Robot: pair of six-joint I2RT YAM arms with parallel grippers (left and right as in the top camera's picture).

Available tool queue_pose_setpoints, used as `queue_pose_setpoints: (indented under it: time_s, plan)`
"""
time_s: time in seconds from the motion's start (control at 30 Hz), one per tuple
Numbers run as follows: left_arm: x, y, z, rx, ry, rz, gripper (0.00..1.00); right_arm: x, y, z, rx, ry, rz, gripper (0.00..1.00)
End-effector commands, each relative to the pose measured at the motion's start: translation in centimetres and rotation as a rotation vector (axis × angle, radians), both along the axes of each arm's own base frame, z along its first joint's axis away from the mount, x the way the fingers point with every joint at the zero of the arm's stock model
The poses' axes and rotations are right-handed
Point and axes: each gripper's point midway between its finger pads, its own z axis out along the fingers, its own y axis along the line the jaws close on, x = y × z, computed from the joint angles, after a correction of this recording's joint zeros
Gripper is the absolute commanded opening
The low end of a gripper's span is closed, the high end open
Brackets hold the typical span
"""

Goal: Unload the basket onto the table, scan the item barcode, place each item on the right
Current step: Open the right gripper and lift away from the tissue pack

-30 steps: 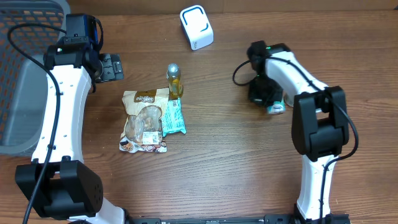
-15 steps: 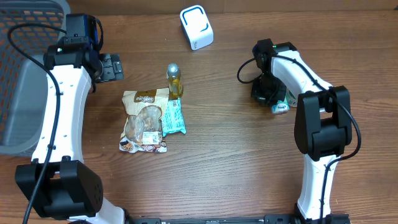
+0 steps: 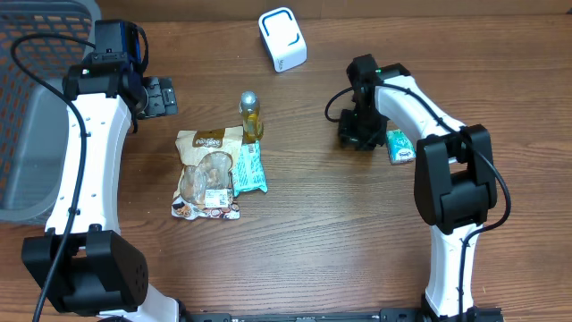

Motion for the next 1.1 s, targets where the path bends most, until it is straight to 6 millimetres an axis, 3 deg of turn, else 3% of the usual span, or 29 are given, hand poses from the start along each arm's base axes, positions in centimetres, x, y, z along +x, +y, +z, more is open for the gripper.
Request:
queue_pose_setpoints:
  time_s: [0.0,0.1,0.3,0.4,0.47,1.07]
  plan:
    - [0.3,0.4,1.2,0.007,-0.031,-0.004,0.99,-0.8,2.1,0.0,0.05,0.009,0.029,0.41]
    - [0.3,0.4,1.2,0.007,-0.031,-0.004,1.0,-0.7,2.8,0.0,0.054,-0.003,0.046,0.49]
    - [0.3,0.4,1.2,0.007,-0.031,-0.004,0.99,-0.7,3.7,0.0,0.058,-0.017,0.066,0.54]
    - [0.3,0.4,1.2,0.007,-0.031,-0.004,1.0,-0.7,3.7,0.0,0.058,-0.017,0.066,0.72]
    - [0.3,0.4,1.2,0.007,-0.031,-0.004,0.99,-0.7,3.7,0.0,0.057,-0.017,0.066,1.0]
    - [0.3,0.4,1.2,0.007,-0.031,-0.004,0.99,0.3,3.2,-0.1,0.02,-0.064,0.069,1.0]
